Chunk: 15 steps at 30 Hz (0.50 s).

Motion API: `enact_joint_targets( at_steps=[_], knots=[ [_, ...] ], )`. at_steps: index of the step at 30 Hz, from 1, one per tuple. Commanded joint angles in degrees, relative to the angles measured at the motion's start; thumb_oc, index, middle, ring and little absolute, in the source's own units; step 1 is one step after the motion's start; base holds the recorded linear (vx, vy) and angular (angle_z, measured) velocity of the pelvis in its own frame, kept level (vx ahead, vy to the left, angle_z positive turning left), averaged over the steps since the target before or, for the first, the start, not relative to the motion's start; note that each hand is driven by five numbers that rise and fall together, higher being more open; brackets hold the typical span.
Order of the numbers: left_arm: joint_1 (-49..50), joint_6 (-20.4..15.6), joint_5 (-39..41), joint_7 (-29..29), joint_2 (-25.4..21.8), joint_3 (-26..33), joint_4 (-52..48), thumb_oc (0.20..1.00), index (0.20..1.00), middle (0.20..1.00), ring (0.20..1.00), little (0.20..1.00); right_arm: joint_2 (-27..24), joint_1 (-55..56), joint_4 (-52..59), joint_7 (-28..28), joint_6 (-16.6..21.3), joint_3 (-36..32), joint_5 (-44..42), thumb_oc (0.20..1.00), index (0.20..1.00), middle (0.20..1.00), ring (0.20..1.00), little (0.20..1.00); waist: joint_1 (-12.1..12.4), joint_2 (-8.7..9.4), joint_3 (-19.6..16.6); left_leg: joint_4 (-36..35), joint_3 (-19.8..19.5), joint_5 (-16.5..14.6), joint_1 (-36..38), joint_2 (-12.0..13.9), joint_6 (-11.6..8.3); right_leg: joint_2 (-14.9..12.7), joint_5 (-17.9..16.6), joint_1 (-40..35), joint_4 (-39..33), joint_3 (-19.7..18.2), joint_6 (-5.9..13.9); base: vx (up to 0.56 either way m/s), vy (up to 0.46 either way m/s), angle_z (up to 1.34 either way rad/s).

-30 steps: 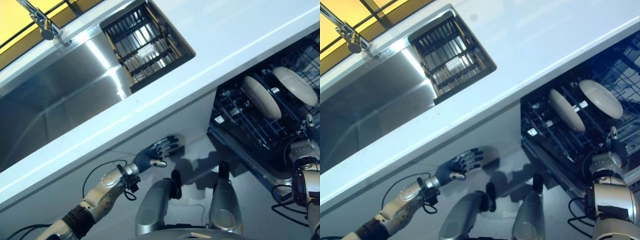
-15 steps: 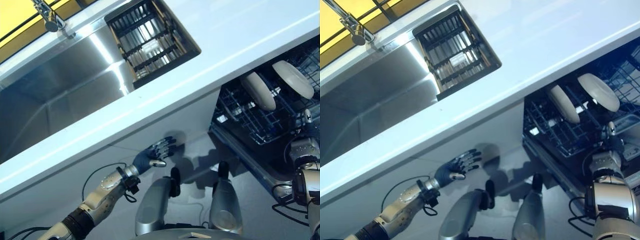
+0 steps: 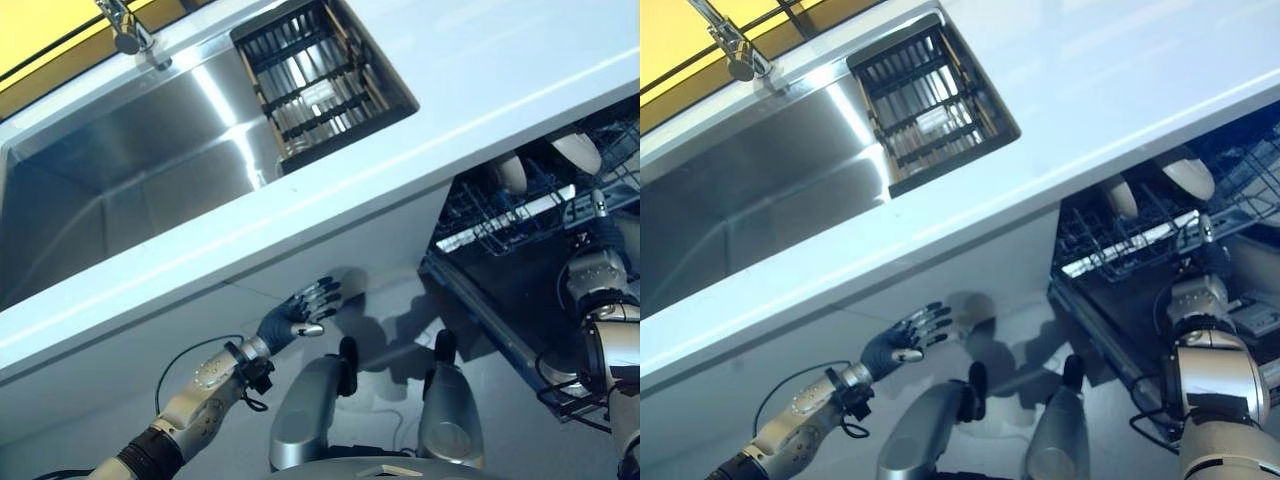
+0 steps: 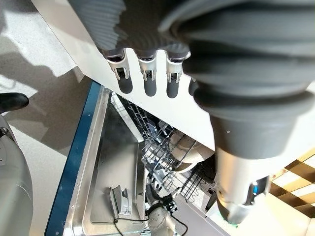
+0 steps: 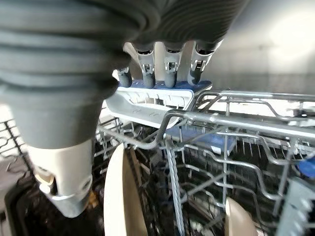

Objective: Pick up plates and place into dishwasher.

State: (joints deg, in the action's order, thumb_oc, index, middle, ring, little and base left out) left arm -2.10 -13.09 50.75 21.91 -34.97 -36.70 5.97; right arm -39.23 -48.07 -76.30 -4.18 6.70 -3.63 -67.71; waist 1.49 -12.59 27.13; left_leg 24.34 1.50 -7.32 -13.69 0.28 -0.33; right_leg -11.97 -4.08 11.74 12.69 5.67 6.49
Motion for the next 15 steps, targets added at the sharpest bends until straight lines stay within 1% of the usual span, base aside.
enact_joint_targets(
  at_steps=[1,6,12,15],
  knots=[
    [2.3,-2.1,0.1,0.8,-0.5,2.0,-3.7,1.000,1.000,1.000,1.000,1.000,2.4,-6.1,5.5,6.9,1.6,2.3,-4.0,1.000,1.000,1.000,1.000,1.000,2.7,-0.35,-2.8,-2.5,-4.5,4.0,-2.6,5.0,-3.96,0.5,5.1,-0.6,3.8,-0.5,-1.33,0.03,0.033,0.01],
    [3.4,-1.1,0.6,1.5,-0.3,3.2,-4.7,1.000,1.000,1.000,1.000,1.000,3.6,-5.7,6.3,9.3,0.6,1.7,-5.9,1.000,1.000,1.000,1.000,1.000,3.5,-0.54,-3.3,-3.4,-5.0,4.4,-2.1,4.6,-3.83,0.6,5.2,-1.1,3.5,-0.2,-1.41,0.03,0.028,0.05],
    [4.3,0.1,0.8,0.7,-0.1,4.6,-6.3,1.000,1.000,1.000,1.000,1.000,3.8,-6.5,5.6,8.2,0.2,2.3,-0.7,1.000,1.000,1.000,1.000,1.000,4.5,-0.90,-3.8,-4.4,-5.9,5.1,-1.9,4.4,-3.95,0.7,5.4,-1.5,3.4,0.4,-1.55,0.04,0.036,0.08],
    [4.3,1.2,1.5,0.2,-0.2,5.7,-6.9,1.000,1.000,1.000,1.000,1.000,3.7,-7.1,5.7,8.5,0.9,3.1,-0.8,1.000,1.000,1.000,1.000,1.000,5.4,-0.86,-3.9,-5.4,-6.5,5.8,-1.8,4.3,-4.08,0.7,5.7,-1.7,3.4,1.1,-1.56,0.01,0.019,0.10]
  ],
)
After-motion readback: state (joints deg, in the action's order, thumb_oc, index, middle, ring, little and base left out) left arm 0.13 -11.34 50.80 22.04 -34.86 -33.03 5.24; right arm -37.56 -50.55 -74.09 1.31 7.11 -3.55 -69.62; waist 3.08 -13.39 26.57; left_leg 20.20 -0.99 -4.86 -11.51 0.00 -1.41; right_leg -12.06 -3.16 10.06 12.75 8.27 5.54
